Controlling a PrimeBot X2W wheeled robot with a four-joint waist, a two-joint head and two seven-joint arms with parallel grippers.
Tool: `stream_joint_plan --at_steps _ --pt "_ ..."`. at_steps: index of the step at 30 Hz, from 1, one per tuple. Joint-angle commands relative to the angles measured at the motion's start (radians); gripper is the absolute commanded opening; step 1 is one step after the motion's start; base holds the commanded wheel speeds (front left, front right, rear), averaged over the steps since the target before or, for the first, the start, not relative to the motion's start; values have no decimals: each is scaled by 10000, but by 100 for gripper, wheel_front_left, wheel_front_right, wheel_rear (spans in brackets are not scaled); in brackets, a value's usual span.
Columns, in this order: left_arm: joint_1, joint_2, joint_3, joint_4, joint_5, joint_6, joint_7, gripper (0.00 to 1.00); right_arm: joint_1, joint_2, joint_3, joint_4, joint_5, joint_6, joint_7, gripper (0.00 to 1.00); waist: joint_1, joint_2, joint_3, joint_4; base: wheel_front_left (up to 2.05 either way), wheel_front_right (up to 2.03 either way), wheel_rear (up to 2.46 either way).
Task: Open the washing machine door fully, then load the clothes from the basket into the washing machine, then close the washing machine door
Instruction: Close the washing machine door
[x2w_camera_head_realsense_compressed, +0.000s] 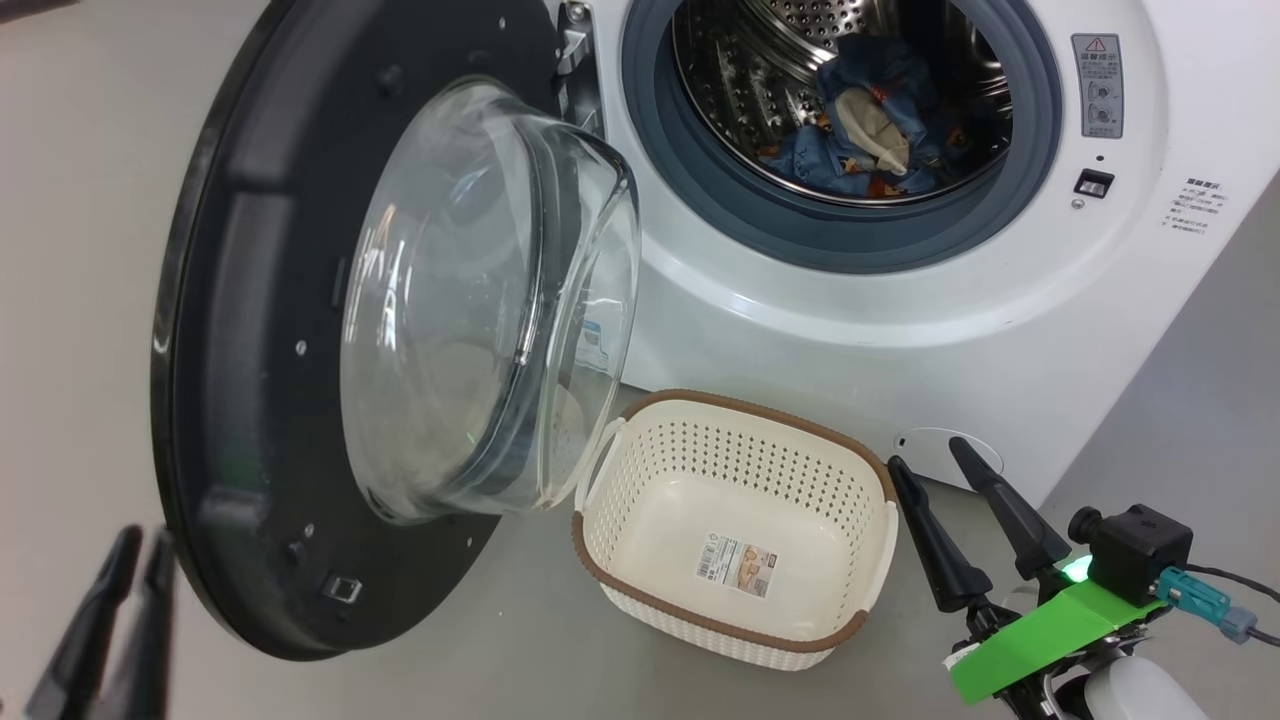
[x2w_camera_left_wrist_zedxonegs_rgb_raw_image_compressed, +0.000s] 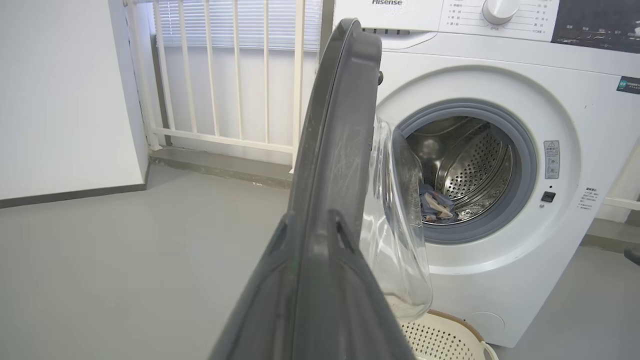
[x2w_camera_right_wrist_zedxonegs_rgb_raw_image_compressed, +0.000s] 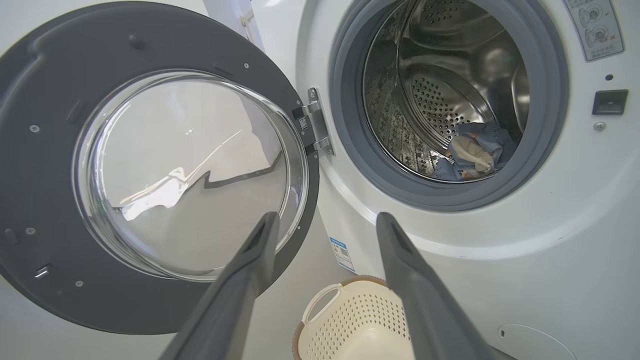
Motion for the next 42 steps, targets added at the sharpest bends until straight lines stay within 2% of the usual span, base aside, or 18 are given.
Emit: stream_joint_plan --at_steps 1,10,15,24,31,42 --pt "-705 339 503 -407 -174 -41 128 0 -9 -98 143 -280 -124 16 -46 100 0 0 -8 17 0 0 0" --pt "-1468 1091 1162 -1073 -971 -151 872 0 -7 -93 151 -292 -142 16 -46 100 0 0 -21 65 0 0 0" --pt "-2224 1360 1844 -1072 -2387 -168 1440 0 -40 -83 141 -298 -150 16 -46 100 0 0 40 71 0 0 0" --pt "-3601 1862 2533 359 -4650 -184 2509 0 -134 -68 191 -284 -121 16 -46 100 0 0 172 -73 0 0 0" --pt "-4560 1921 2694 1776 -6218 85 3409 0 -198 -49 197 -243 -85 16 -46 100 0 0 173 -265 0 0 0" --pt "-5411 1846 2868 3305 -8312 941 4999 0 -212 -32 184 -209 -58 16 -46 100 0 0 161 -460 0 0 0"
